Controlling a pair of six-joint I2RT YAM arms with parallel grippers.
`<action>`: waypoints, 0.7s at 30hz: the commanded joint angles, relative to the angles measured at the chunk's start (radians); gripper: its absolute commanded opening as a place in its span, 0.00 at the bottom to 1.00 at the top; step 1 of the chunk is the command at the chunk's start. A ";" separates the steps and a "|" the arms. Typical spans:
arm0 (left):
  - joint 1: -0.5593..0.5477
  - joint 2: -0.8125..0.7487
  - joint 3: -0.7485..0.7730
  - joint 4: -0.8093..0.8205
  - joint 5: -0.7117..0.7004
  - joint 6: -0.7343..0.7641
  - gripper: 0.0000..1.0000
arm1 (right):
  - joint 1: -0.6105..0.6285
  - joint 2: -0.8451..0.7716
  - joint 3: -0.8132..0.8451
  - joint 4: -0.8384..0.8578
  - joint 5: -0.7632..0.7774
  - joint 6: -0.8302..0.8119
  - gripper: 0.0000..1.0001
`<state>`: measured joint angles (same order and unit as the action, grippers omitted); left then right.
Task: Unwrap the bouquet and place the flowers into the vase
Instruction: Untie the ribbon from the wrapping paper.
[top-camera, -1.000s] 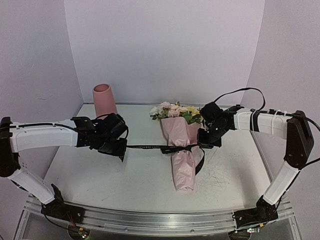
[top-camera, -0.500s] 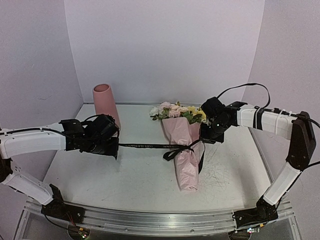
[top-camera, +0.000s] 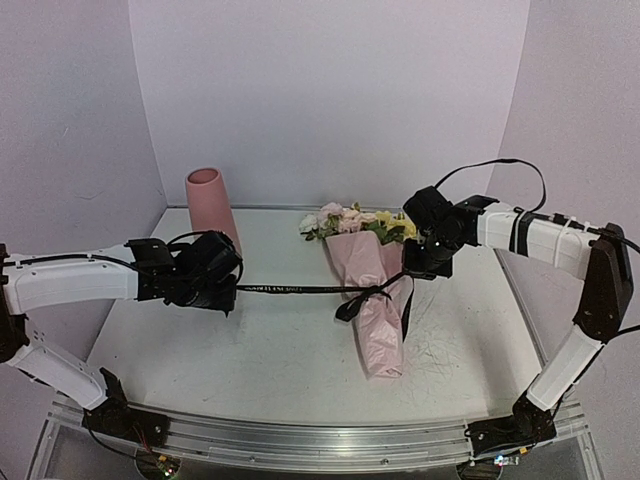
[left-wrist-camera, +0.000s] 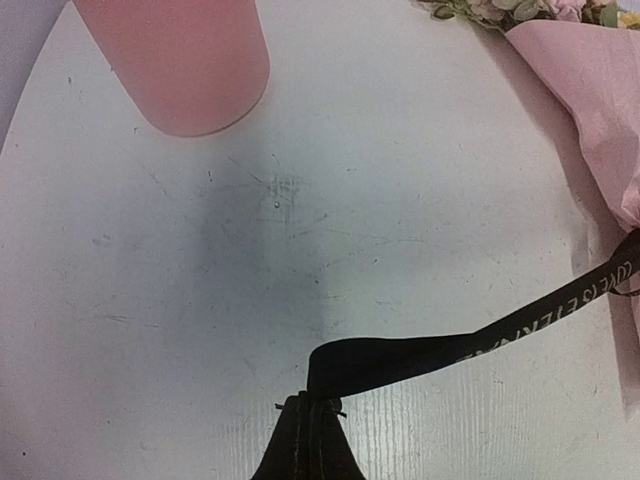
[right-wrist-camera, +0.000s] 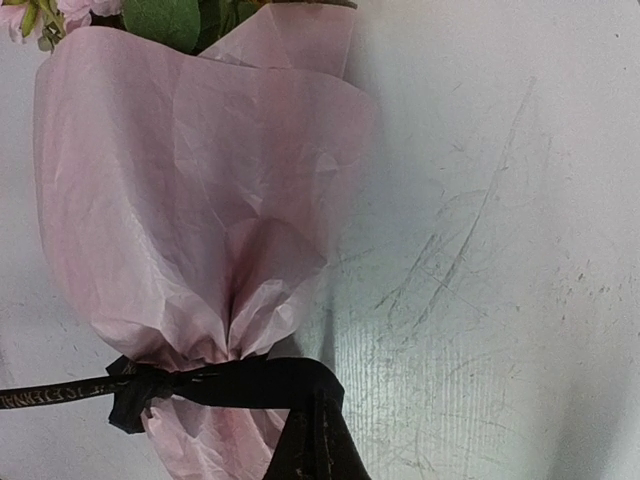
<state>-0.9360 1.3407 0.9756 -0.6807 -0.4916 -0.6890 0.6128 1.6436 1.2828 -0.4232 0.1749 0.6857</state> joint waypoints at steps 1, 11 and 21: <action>0.008 -0.014 0.034 -0.045 -0.075 -0.034 0.00 | -0.001 -0.028 0.043 -0.081 0.132 -0.006 0.00; 0.008 -0.021 0.040 -0.070 -0.118 -0.050 0.00 | -0.001 -0.018 0.051 -0.118 0.198 0.007 0.00; 0.008 -0.010 0.060 -0.136 -0.203 -0.136 0.00 | -0.002 -0.017 0.030 -0.122 0.165 -0.018 0.00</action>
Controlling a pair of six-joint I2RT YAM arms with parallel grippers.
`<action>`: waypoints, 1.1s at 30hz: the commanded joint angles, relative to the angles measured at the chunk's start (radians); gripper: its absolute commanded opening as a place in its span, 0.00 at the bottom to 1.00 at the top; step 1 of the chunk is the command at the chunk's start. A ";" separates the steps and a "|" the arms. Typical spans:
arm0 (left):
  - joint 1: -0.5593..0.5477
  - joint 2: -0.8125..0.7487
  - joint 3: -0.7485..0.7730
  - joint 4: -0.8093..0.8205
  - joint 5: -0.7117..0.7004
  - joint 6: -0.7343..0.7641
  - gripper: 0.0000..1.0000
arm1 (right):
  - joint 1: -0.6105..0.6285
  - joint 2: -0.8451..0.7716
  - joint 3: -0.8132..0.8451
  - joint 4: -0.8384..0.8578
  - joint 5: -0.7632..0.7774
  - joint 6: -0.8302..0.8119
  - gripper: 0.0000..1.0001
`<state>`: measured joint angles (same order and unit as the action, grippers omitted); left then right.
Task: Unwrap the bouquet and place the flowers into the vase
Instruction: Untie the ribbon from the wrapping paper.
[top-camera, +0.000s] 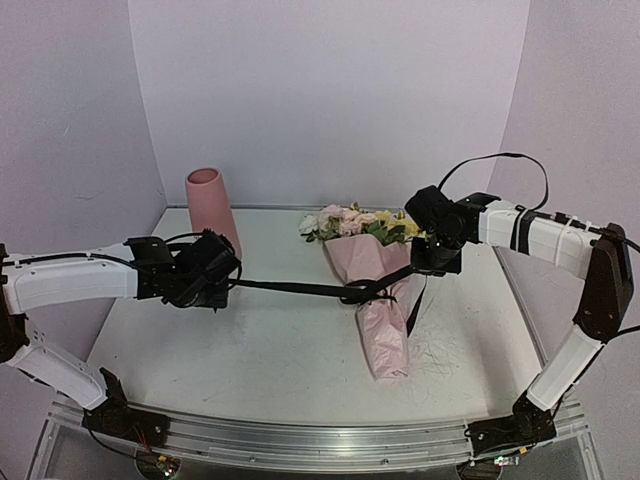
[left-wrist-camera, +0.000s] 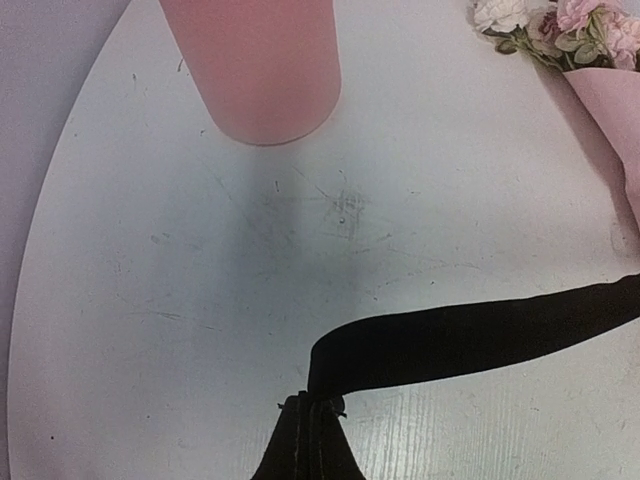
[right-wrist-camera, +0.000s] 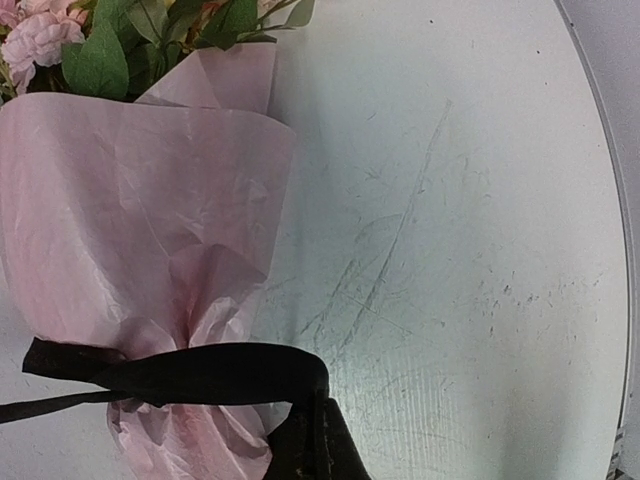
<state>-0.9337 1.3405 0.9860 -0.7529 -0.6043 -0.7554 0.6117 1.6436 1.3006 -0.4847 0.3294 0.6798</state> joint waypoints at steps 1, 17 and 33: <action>0.006 -0.013 0.051 -0.081 -0.109 -0.091 0.00 | 0.000 -0.018 0.008 -0.061 0.013 -0.012 0.00; 0.006 -0.040 0.047 -0.151 -0.137 -0.197 0.00 | -0.001 -0.048 0.006 -0.117 0.187 -0.003 0.00; 0.006 -0.046 0.043 -0.152 -0.134 -0.214 0.00 | -0.020 -0.085 0.047 -0.226 0.403 0.062 0.00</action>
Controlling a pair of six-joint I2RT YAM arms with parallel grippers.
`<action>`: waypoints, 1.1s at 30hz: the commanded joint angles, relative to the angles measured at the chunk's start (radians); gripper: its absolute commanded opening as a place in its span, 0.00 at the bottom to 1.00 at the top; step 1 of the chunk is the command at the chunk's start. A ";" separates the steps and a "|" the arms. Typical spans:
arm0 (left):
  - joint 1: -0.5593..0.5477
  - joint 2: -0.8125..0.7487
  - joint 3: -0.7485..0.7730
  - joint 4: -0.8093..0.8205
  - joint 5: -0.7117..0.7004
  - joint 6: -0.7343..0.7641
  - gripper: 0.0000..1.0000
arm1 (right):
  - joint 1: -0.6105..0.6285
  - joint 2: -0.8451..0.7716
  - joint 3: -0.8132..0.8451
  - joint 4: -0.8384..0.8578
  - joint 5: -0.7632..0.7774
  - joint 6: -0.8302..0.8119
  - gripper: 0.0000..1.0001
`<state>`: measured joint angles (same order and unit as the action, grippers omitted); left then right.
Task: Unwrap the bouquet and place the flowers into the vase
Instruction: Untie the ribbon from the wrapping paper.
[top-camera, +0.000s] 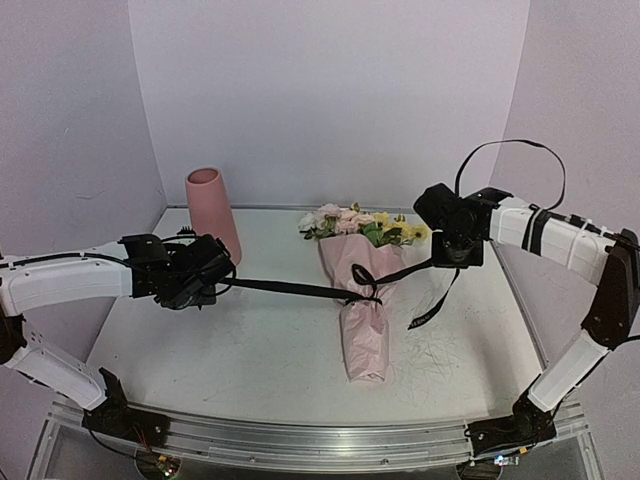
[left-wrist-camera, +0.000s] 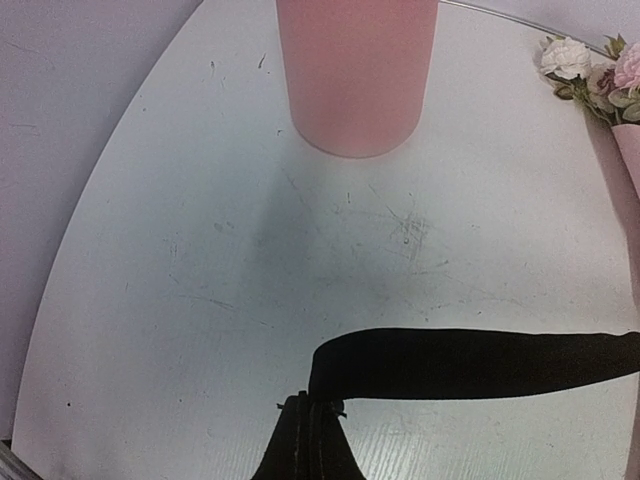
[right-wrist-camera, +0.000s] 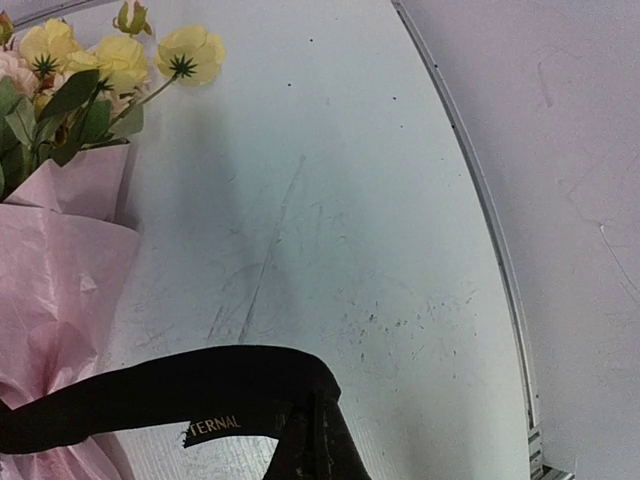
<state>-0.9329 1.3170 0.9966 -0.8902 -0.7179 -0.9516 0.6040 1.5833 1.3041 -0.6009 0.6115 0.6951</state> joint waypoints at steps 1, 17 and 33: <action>0.005 -0.024 0.031 -0.014 -0.020 -0.017 0.00 | -0.016 -0.023 0.053 -0.133 0.151 0.060 0.00; 0.005 -0.018 0.042 -0.010 -0.033 0.015 0.03 | -0.139 -0.003 0.093 -0.382 0.246 0.337 0.72; 0.005 -0.002 0.049 0.158 0.081 0.216 0.43 | -0.138 -0.092 -0.080 0.150 -0.311 -0.100 0.81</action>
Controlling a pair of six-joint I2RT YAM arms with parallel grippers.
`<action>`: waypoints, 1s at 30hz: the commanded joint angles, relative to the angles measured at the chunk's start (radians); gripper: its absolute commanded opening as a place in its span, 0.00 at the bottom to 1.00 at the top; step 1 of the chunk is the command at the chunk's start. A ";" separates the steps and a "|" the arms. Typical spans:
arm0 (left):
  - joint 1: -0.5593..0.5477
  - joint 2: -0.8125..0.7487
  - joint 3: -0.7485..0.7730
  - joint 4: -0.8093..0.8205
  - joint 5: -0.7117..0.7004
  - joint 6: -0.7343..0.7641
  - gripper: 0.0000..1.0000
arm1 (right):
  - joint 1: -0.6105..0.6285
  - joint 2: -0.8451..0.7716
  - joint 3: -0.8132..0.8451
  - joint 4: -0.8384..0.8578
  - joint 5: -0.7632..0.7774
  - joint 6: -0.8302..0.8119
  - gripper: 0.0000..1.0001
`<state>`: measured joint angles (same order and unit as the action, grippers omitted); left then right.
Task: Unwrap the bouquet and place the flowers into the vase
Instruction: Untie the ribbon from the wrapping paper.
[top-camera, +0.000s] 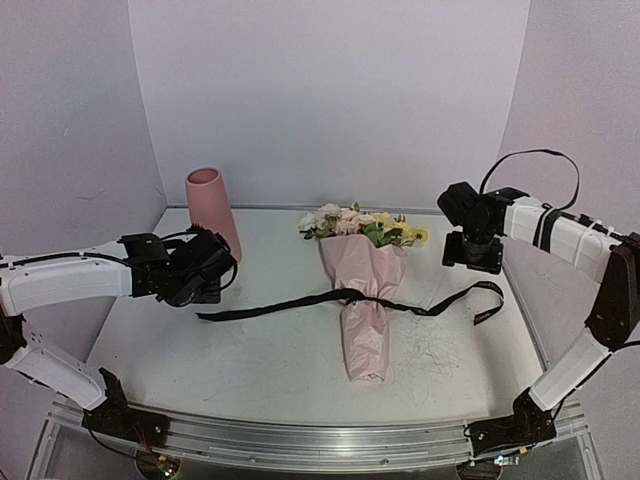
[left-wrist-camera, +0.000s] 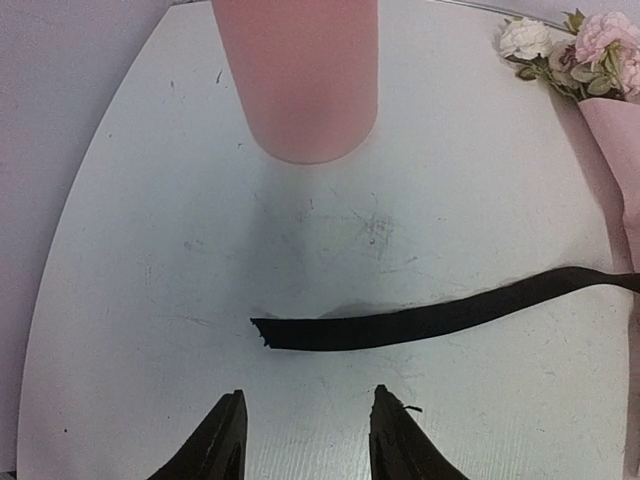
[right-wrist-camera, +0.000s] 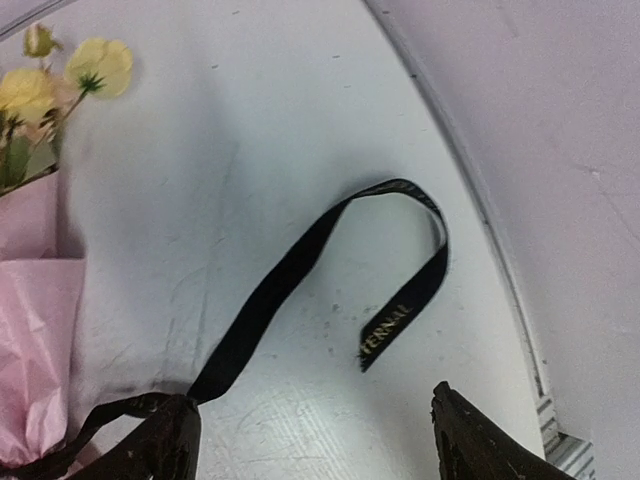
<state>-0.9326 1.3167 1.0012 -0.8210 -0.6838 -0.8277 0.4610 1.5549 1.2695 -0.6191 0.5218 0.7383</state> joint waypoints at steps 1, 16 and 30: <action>0.005 0.000 0.039 0.118 0.075 0.119 0.43 | 0.005 -0.064 -0.055 0.204 -0.274 -0.164 0.81; 0.005 0.172 0.123 0.360 0.403 0.447 0.42 | 0.109 0.156 -0.010 0.441 -0.801 -0.288 0.56; 0.005 0.346 0.238 0.448 0.590 0.654 0.42 | 0.174 0.242 -0.013 0.512 -0.792 -0.322 0.34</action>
<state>-0.9321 1.6042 1.1599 -0.4304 -0.1593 -0.2504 0.6342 1.7737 1.2362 -0.1020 -0.2783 0.4455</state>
